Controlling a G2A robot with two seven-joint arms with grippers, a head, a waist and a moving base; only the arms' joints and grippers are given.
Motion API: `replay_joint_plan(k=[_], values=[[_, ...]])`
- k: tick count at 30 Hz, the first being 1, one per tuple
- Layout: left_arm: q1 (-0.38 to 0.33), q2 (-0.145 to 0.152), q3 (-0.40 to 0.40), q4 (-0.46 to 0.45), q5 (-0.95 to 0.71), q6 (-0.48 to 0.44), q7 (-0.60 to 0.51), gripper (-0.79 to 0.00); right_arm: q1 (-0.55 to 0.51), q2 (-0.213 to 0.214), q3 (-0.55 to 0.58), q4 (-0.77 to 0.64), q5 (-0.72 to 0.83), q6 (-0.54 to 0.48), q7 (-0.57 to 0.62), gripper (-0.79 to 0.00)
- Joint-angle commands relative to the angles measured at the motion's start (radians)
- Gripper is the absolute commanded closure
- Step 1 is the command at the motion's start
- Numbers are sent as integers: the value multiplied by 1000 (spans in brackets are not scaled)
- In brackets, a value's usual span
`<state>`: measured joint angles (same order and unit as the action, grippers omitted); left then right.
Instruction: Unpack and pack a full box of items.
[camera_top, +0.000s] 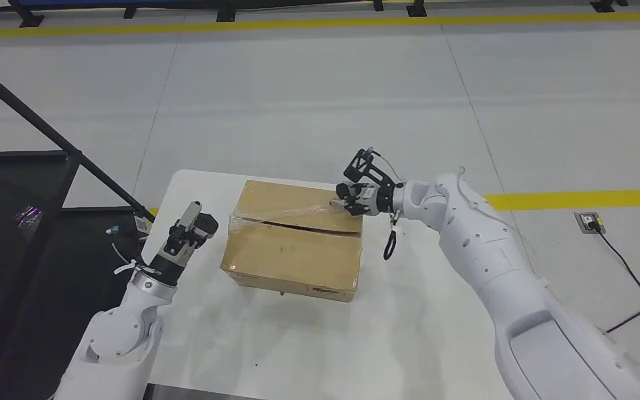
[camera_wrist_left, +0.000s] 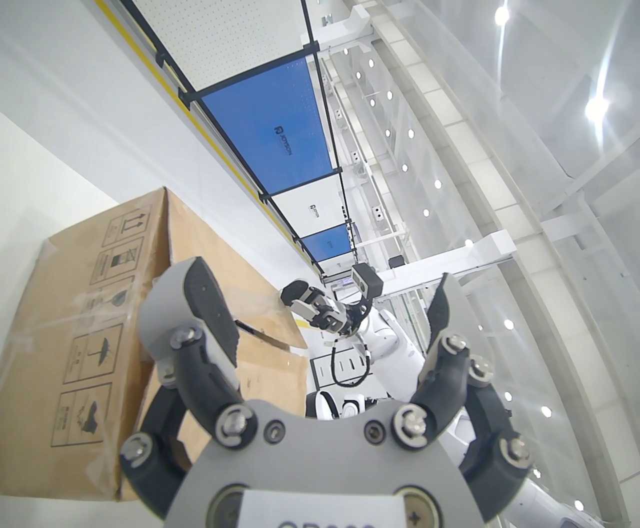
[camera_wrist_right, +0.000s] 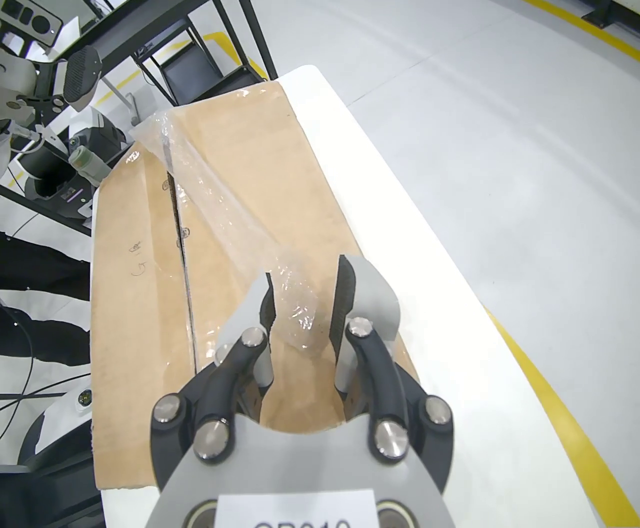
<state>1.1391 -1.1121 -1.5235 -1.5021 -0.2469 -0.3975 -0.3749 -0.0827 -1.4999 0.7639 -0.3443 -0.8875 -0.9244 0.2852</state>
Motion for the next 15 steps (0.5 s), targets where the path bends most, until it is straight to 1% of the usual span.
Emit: replay_joint_plan(k=[1, 3, 7, 11, 13, 15], values=[[3, 0, -3, -2, -2, -1, -1, -785, -3, 1, -1, -12, -5, 15, 18, -271], [7, 0, -7, -4, -6, -1, -4, -785, -6, 3, -2, -30, -11, 30, 36, -246], [10, 0, -14, -6, -15, -4, -10, -785, -18, 5, -4, -73, -19, 59, 75, -240], [11, -1, -16, -7, -18, -1, -15, -785, -31, 11, 2, -122, -19, 82, 104, -200], [11, -1, -17, -6, -20, -1, -19, -785, -39, 17, 8, -146, -22, 86, 110, -197], [10, -2, -17, -5, -22, 1, -21, -785, -47, 24, 14, -171, -26, 92, 123, -212]])
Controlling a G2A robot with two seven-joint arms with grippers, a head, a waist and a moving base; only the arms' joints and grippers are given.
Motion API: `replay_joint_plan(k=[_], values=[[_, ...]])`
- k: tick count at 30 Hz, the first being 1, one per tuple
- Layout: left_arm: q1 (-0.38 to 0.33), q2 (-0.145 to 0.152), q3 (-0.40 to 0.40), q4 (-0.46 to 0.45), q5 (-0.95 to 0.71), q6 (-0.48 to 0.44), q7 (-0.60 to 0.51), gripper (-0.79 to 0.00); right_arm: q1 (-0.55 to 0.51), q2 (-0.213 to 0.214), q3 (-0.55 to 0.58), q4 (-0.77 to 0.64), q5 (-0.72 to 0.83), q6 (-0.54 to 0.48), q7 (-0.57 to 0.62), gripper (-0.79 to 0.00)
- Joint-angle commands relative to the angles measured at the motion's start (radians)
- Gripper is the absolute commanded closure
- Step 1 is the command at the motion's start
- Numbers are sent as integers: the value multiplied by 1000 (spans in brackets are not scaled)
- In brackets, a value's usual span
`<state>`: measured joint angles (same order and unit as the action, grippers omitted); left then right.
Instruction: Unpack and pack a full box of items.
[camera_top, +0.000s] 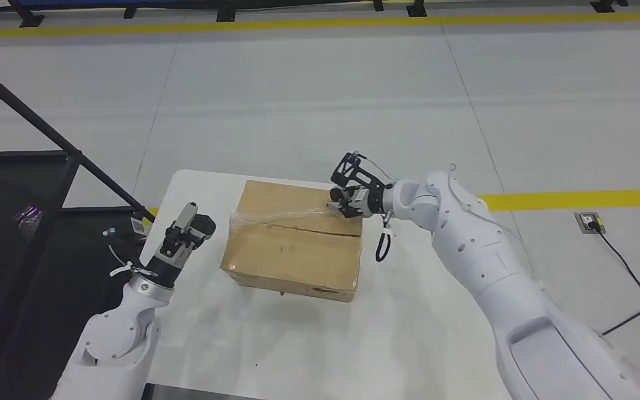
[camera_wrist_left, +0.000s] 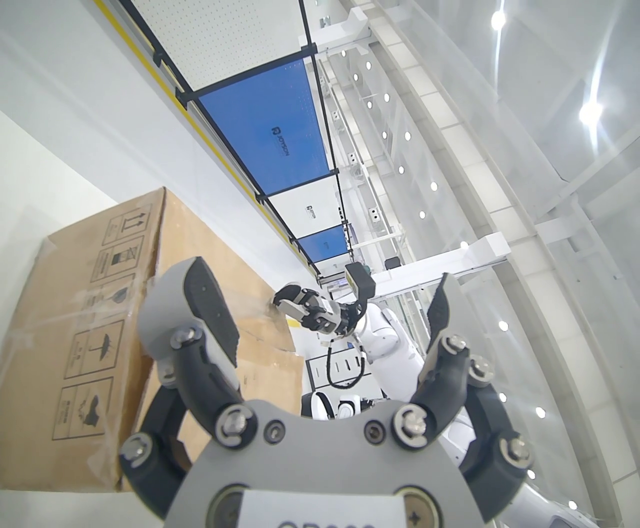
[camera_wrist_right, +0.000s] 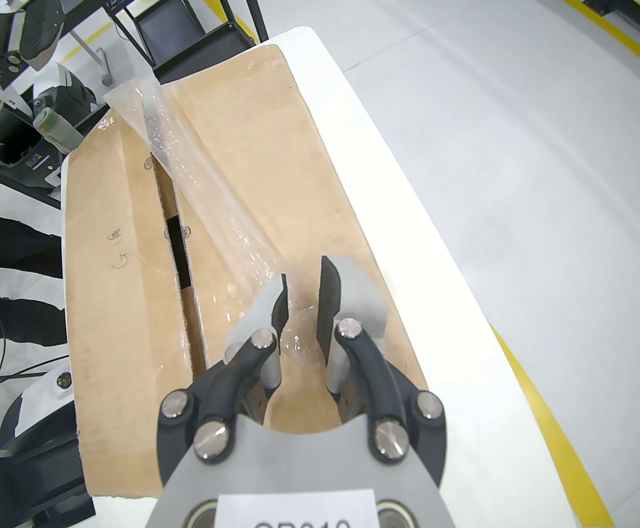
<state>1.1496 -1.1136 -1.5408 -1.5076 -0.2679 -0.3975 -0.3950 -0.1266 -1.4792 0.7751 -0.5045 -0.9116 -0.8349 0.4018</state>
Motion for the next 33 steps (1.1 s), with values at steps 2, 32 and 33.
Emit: replay_joint_plan(k=[2, 32, 33], values=[[-1, -1, 0, 1, -2, 0, -3, -785, -11, 10, 9, -35, -6, 11, 25, -228], [-5, -7, 3, 10, -4, 13, -24, -785, -134, 99, 76, -451, -304, 46, 31, -776], [-6, -7, 4, 10, -4, 14, -24, -785, -141, 105, 81, -477, -317, 42, 55, -714]])
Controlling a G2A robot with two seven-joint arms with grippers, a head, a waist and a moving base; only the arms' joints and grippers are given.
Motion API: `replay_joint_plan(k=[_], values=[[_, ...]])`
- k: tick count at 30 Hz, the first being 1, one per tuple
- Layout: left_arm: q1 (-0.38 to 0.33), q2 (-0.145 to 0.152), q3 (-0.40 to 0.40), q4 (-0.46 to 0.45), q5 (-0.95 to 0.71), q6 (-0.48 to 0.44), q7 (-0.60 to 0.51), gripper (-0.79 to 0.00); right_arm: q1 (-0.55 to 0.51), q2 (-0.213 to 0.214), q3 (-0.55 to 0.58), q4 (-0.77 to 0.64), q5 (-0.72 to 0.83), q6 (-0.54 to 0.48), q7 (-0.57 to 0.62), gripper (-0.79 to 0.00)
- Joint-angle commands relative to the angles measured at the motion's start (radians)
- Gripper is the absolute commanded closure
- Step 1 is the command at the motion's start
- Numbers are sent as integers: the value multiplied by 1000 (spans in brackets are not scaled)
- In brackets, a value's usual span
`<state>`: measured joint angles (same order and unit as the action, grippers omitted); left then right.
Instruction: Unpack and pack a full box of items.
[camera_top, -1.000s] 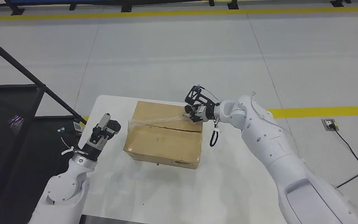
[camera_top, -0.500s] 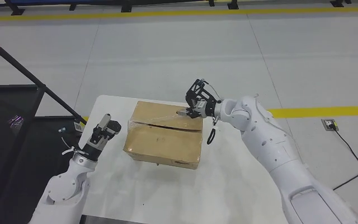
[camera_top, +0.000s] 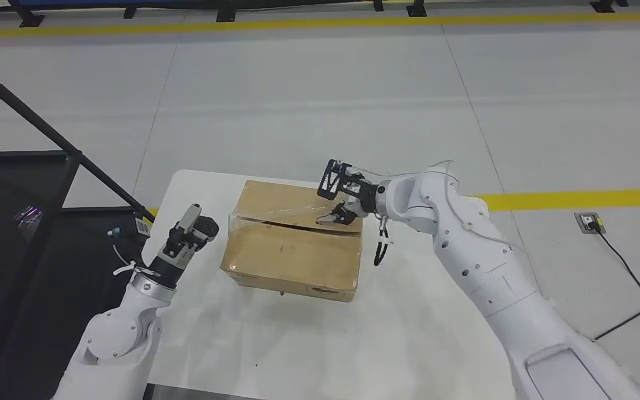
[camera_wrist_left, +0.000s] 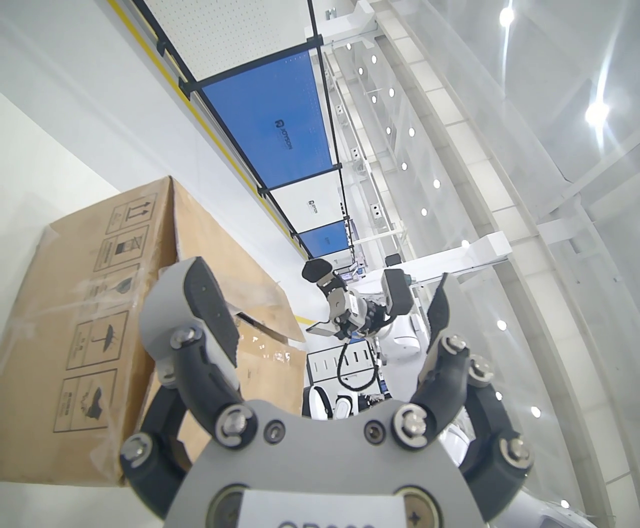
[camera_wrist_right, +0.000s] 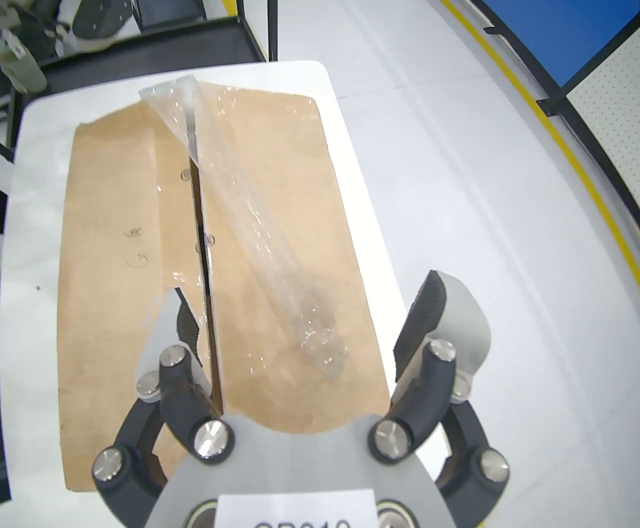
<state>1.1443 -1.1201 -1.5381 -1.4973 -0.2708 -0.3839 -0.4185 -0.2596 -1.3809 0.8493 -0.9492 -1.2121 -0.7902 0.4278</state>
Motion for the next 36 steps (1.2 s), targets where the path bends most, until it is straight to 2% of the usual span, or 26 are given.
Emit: replay_joint_plan(k=[1, 5, 6, 7, 9, 20, 28, 31, 36], values=[[-1, -1, 2, -1, 1, 1, 0, -785, -16, 12, 14, -55, -21, -5, 52, -680], [-3, -2, 7, 2, 1, -2, -2, -785, -33, 16, 14, -125, -16, 20, 183, -520], [-3, -3, 8, 4, 0, -4, -2, -785, -31, 15, 9, -132, -12, 31, 214, -517], [-3, -3, 9, 6, -2, -6, -2, -785, -31, 12, 0, -139, -10, 37, 237, -462], [-2, -4, 10, 9, -2, -11, -2, -785, -30, 6, -14, -143, -6, 60, 264, -413], [13, -3, -8, 8, -11, -14, -5, -785, -2, -29, -91, -114, -53, 176, 324, -388], [15, -3, -20, 14, -24, -21, -10, -785, 12, -50, -125, -91, -62, 201, 337, -372], [17, -3, -28, 22, -30, -18, -4, -785, 17, -57, -133, -81, -65, 208, 339, -351], [4, -4, -29, 58, 5, 27, 34, -785, 24, -67, -140, -65, -69, 219, 337, -252]])
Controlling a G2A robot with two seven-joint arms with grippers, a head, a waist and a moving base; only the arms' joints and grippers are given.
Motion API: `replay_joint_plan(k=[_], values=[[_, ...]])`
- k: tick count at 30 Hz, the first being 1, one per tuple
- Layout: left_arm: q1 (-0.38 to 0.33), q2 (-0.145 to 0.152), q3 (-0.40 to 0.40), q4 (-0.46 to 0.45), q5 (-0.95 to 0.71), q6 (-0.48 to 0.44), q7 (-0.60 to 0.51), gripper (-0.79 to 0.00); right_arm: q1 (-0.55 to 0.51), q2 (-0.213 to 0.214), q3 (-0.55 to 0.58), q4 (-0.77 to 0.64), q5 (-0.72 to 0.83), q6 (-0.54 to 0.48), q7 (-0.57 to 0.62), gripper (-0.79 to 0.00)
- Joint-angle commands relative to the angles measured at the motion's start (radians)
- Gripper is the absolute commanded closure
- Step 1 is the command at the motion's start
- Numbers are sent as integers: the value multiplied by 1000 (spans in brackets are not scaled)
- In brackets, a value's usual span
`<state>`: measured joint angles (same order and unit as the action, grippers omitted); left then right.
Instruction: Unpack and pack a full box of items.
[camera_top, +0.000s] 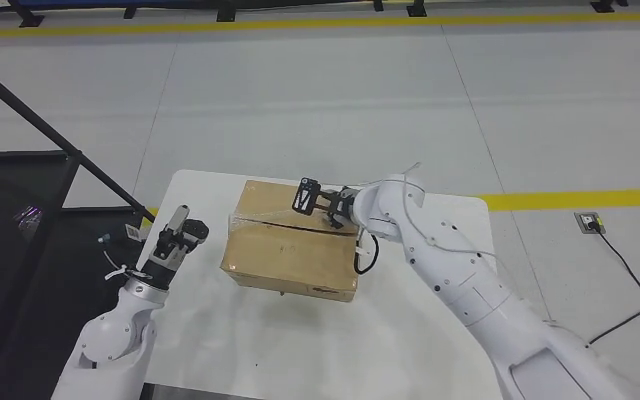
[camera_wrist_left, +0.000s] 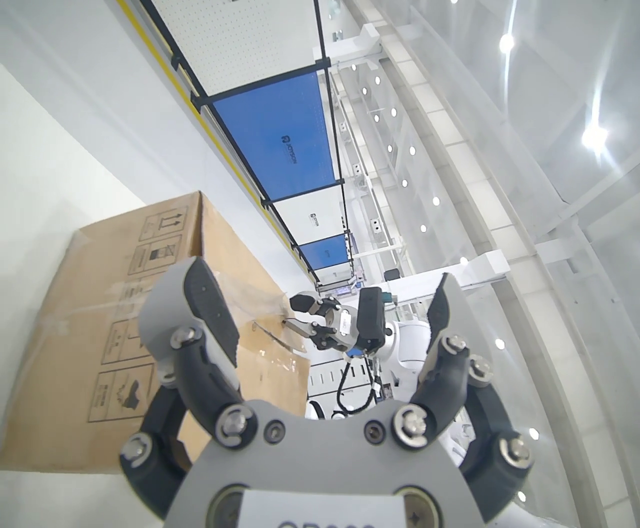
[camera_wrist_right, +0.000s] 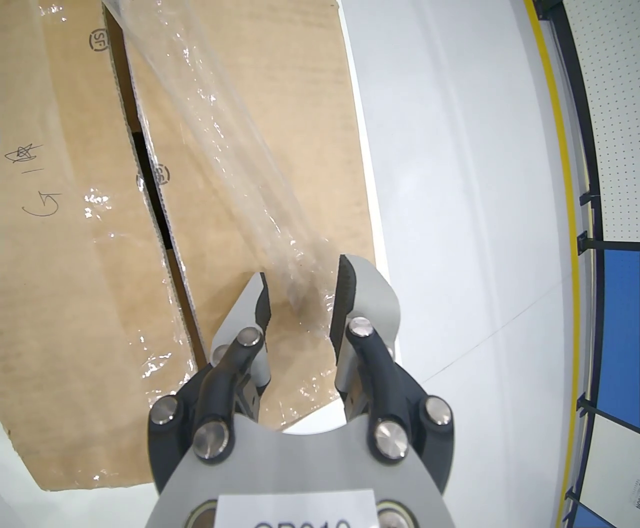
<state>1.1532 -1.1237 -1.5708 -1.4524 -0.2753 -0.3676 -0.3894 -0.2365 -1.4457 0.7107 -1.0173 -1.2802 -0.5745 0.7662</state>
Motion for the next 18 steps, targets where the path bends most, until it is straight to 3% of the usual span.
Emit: replay_joint_plan(k=[1, 9, 13, 14, 18], values=[[-12, -1, 6, 33, 15, 23, 9, -785, 2, -3, -2, 6, -3, 5, -2, -249], [-75, -5, 61, 155, 73, 41, -46, -785, 8, -16, -8, 27, -9, 17, -1, -209], [-100, -8, 87, 197, 53, 23, -98, -785, 9, -21, -7, 33, -13, 20, -5, -74], [-104, -9, 91, 204, 44, 15, -113, -785, 9, -22, -7, 33, -14, 20, -5, -3], [-110, -8, 93, 223, 21, -28, -165, -785, 5, -23, -3, 23, -21, 21, -8, 0]])
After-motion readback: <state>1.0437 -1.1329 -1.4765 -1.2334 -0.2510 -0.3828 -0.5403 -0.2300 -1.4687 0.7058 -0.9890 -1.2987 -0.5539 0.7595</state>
